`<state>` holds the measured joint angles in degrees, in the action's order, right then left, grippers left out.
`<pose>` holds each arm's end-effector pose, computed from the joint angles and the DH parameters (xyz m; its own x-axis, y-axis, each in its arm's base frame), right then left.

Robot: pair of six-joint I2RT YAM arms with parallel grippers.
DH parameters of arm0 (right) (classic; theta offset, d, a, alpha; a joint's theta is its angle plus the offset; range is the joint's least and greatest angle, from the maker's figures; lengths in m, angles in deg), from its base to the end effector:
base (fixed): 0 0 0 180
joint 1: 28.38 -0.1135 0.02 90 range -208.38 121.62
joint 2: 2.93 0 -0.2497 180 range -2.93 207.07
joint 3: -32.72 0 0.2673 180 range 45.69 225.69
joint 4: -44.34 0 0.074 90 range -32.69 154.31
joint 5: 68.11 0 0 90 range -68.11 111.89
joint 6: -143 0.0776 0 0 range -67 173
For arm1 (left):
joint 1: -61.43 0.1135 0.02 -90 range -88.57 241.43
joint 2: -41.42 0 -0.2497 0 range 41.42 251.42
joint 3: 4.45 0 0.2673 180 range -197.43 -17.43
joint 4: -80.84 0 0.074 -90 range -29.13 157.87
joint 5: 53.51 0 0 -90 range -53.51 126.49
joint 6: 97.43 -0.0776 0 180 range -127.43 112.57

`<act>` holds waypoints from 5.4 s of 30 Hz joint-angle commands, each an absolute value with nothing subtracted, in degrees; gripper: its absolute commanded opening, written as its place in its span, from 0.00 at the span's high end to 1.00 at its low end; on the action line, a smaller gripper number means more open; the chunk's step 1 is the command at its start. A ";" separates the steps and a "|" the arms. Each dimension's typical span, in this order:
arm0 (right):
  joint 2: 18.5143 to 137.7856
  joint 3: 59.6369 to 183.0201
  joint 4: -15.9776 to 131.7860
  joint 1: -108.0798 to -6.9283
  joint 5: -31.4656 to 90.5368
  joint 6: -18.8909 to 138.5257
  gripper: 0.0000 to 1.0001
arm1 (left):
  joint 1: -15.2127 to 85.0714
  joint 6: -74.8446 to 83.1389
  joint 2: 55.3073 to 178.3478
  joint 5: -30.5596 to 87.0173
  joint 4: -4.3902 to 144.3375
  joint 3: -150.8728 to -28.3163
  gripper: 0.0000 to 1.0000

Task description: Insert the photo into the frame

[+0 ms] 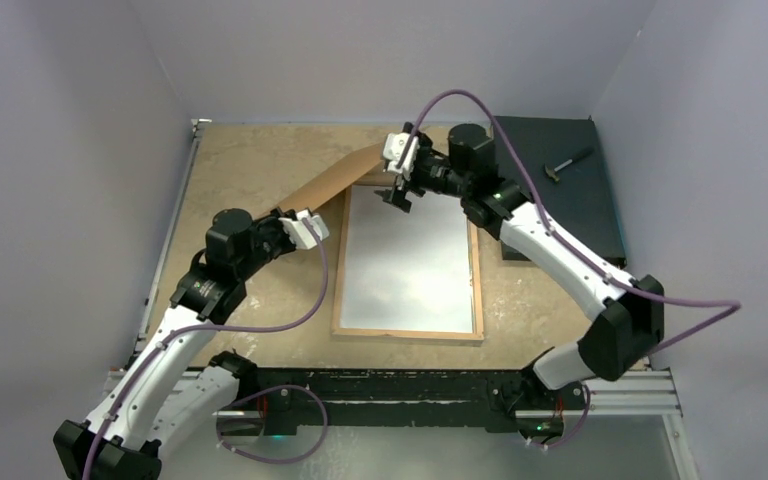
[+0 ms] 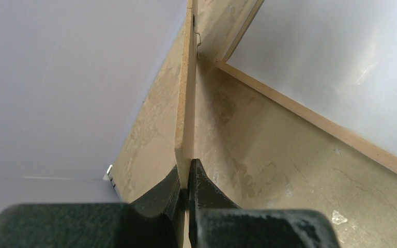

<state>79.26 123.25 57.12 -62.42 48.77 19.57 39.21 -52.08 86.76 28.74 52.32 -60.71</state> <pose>0.3063 0.2492 0.3886 0.4273 -0.3043 -0.8513 -0.7638 0.3824 -0.5201 0.2282 -0.1045 0.2961 0.1478 0.6918 -0.7068 0.5479 0.5376 0.6409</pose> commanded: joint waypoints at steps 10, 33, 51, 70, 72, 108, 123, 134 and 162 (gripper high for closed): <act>87.33 125.40 52.76 -68.32 44.90 0.00 0.17 | 39.11 -55.51 86.54 27.42 55.23 -63.85 1.00; 93.16 119.59 33.74 -74.77 29.56 -5.13 1.00 | 39.10 -65.20 82.81 26.11 57.71 -60.90 0.98; 91.74 121.58 7.07 -76.54 14.17 4.43 1.00 | 39.19 -38.03 86.74 48.32 69.42 -74.37 0.05; 75.08 140.79 52.25 -76.39 3.68 46.69 1.00 | 50.21 -11.08 107.59 50.47 43.83 -107.50 0.00; 76.46 147.53 62.67 -76.13 4.90 51.11 1.00 | 50.89 -10.26 111.68 51.56 39.23 -109.64 0.00; 66.09 95.64 41.12 -39.83 58.81 114.30 1.00 | 61.34 -18.50 118.15 30.99 35.17 -86.89 0.10; 72.32 89.07 32.00 -32.89 63.95 113.45 1.00 | 61.34 -19.78 118.63 28.93 35.65 -83.45 0.17; 78.35 89.72 29.97 -31.28 68.12 110.81 1.00 | 61.34 -19.82 119.20 28.36 36.23 -82.74 0.19; 87.35 87.56 19.20 -31.23 69.17 113.70 1.00 | 61.34 -20.18 119.56 28.32 36.92 -81.59 0.21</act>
<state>87.76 87.63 24.77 -31.34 65.66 111.61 61.31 -19.16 119.94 29.18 34.83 -82.13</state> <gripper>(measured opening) 0.014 0.788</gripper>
